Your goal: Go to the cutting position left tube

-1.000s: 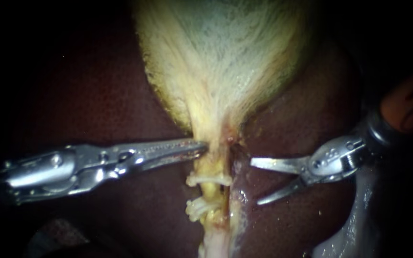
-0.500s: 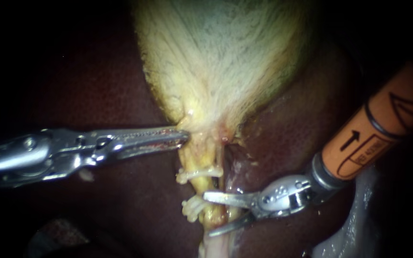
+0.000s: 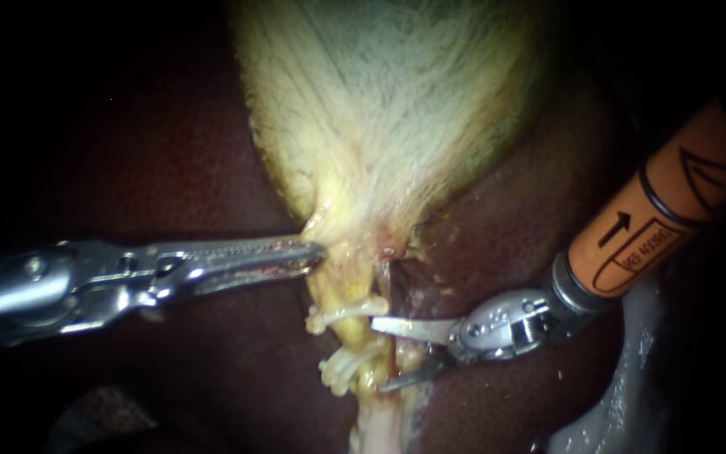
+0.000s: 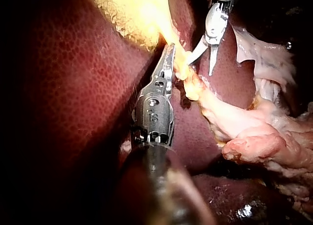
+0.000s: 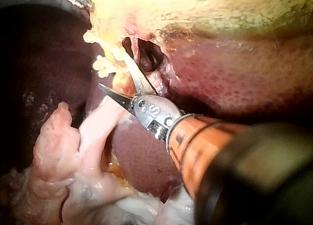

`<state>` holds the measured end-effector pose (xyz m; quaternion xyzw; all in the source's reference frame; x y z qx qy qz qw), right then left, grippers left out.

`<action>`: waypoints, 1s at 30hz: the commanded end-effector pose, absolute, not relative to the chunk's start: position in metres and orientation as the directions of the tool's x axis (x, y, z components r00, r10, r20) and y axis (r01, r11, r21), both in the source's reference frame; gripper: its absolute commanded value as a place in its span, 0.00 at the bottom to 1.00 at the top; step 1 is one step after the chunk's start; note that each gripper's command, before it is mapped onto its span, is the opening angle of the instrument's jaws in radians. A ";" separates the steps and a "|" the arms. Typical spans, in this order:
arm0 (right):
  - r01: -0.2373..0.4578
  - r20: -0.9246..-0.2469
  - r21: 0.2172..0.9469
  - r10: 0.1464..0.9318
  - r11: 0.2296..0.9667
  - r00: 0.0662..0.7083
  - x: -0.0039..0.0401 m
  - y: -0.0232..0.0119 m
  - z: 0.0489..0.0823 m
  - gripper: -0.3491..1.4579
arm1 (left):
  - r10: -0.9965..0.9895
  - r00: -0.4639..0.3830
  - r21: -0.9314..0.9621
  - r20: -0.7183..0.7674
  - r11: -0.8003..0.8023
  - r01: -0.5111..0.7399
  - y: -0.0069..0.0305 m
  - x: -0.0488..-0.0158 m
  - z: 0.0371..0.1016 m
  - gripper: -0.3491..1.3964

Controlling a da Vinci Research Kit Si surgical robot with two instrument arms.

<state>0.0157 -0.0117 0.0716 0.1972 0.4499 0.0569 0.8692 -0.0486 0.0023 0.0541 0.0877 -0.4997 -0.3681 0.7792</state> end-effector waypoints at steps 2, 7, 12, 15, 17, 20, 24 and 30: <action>0.078 -0.759 0.395 0.278 0.916 0.589 0.0161 -0.0118 0.0717 0.95 | -0.661 0.229 0.506 0.715 0.715 0.483 0.0022 -0.0488 0.0539 0.18; 0.083 -0.760 0.401 0.280 0.912 0.587 0.0174 -0.0120 0.0720 0.96 | -0.661 0.229 0.507 0.715 0.715 0.482 0.0021 -0.0490 0.0539 0.18; 0.126 -0.782 0.421 0.290 0.898 0.552 0.0188 -0.0128 0.0721 0.97 | -0.657 0.232 0.503 0.718 0.719 0.480 0.0022 -0.0491 0.0540 0.18; 0.159 -0.800 0.424 0.286 0.892 0.528 0.0195 -0.0132 0.0717 0.97 | -0.657 0.232 0.503 0.718 0.719 0.479 0.0024 -0.0490 0.0543 0.18; 0.179 -0.814 0.419 0.281 0.890 0.509 0.0201 -0.0133 0.0714 0.96 | -0.656 0.232 0.503 0.718 0.719 0.479 0.0024 -0.0490 0.0544 0.18; 0.200 -0.827 0.418 0.281 0.886 0.486 0.0211 -0.0134 0.0713 0.95 | -0.657 0.232 0.503 0.718 0.719 0.480 0.0025 -0.0491 0.0544 0.18; 0.213 -0.833 0.434 0.300 0.875 0.466 0.0228 -0.0133 0.0715 0.94 | -0.657 0.232 0.503 0.718 0.719 0.480 0.0025 -0.0492 0.0544 0.18; 0.184 -0.822 0.474 0.358 0.861 0.442 0.0244 -0.0131 0.0716 0.93 | -0.657 0.232 0.503 0.718 0.719 0.480 0.0025 -0.0492 0.0544 0.18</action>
